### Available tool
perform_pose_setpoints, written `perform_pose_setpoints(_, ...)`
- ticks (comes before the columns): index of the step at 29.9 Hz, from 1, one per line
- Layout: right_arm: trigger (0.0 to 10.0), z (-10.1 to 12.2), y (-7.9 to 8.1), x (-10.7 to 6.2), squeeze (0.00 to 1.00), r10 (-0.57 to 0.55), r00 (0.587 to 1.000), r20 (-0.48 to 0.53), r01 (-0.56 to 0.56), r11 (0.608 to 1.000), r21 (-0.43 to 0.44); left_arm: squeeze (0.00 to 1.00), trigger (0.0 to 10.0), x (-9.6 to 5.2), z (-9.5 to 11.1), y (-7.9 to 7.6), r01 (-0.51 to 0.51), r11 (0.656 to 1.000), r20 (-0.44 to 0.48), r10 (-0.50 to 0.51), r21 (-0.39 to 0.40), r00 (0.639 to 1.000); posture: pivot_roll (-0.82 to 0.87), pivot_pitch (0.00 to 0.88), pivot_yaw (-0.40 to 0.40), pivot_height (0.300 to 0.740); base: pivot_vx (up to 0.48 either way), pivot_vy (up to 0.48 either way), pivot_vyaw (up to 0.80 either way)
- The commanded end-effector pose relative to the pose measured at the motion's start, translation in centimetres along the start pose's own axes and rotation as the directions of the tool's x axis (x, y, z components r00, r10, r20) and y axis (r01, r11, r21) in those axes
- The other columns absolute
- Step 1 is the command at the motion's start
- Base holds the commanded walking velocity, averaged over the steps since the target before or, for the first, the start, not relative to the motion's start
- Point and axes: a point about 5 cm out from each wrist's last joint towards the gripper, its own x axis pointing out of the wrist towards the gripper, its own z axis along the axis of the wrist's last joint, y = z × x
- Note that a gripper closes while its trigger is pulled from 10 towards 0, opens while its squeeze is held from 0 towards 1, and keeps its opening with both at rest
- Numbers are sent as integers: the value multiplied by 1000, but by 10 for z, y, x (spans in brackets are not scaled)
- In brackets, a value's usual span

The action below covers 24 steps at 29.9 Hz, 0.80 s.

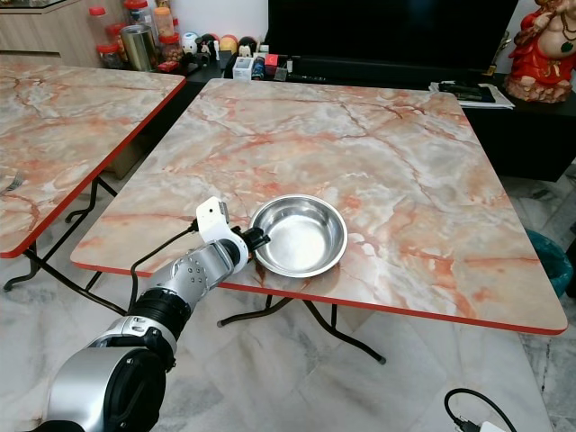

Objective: Setting the table

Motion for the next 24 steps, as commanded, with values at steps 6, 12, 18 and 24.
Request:
perform_pose_setpoints(6,10000,-2,-1,-1,0,-7,1000,-5,7,1000,8,1000,10000,3,4,-26,51,999,-5,-51,15,999,23,0,3,740,0,0,0)
perform_pose_setpoints(12,10000,-1,-1,0,0,-7,1000,-5,7,1000,8,1000,10000,3,5,-27,53,998,-1,-53,20,999,24,0,2,740,0,0,0)
perform_pose_setpoints(18,10000,-1,-1,0,0,-7,1000,-4,7,1000,9,0,10000,2,10,-25,42,998,13,-42,45,999,26,2,-1,740,0,0,0)
perform_pose_setpoints(24,10000,-1,-1,0,0,-7,1000,-2,7,1000,11,0,10000,-6,32,-12,-15,980,101,-5,198,995,28,1,-3,740,0,0,0)
